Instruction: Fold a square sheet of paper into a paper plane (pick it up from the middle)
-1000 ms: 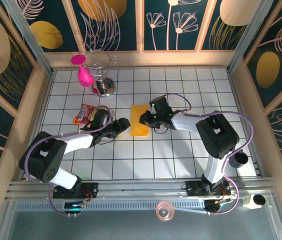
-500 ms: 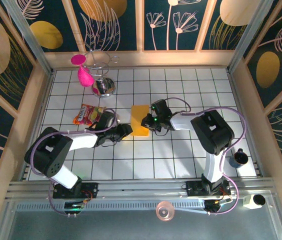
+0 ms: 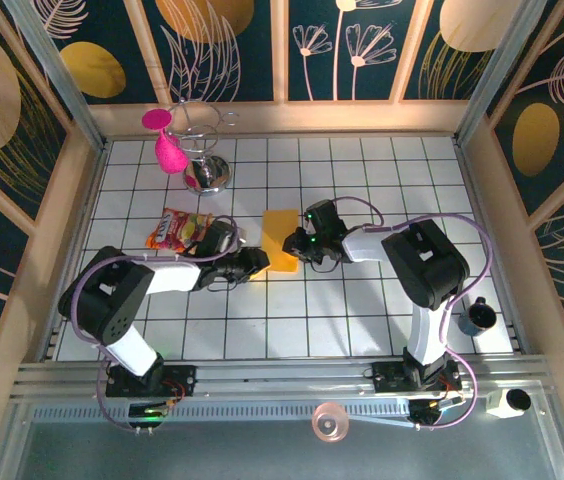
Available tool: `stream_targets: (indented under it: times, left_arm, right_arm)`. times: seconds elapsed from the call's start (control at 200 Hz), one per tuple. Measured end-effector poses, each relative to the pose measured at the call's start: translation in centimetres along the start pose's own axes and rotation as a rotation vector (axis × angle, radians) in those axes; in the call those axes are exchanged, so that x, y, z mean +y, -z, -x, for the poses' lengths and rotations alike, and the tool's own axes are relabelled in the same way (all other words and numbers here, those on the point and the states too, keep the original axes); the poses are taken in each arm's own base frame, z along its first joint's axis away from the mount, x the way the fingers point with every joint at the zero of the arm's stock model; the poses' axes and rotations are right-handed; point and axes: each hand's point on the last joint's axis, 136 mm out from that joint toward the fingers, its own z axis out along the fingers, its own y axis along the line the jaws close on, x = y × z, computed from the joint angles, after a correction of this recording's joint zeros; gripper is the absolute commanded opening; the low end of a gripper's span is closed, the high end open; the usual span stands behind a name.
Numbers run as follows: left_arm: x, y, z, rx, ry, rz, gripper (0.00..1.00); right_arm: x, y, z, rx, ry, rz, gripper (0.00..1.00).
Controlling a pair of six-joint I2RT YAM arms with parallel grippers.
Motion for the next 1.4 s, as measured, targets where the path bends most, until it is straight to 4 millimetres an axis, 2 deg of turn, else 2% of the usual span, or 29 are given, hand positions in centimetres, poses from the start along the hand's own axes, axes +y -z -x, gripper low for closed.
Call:
stream_targets:
  times: [0.185,0.456,0.861,1.106,1.402]
  left_arm:
    - [-1.9,-1.2,1.9,-0.022,-0.018,-0.036,0.31]
    - [-0.6,-1.9,3.4,-0.034,0.007,-0.007,0.31]
    - [-1.5,-1.8,5.4,-0.069,-0.022,0.002,0.23]
    - [-1.2,-2.0,5.6,-0.075,-0.024,0.017,0.15]
    - [-1.2,-2.0,5.6,-0.076,-0.014,0.010,0.02]
  right_arm:
    - [0.0,0.0,0.0,0.000,0.001,0.009,0.19]
    - [0.0,0.1,0.0,-0.007,0.005,0.017,0.19]
    - [0.0,0.1,0.0,-0.010,0.008,0.021,0.19]
    - [0.0,0.2,0.0,-0.011,0.016,0.022,0.20]
    - [0.2,1.2,0.4,-0.039,0.110,-0.006,0.32]
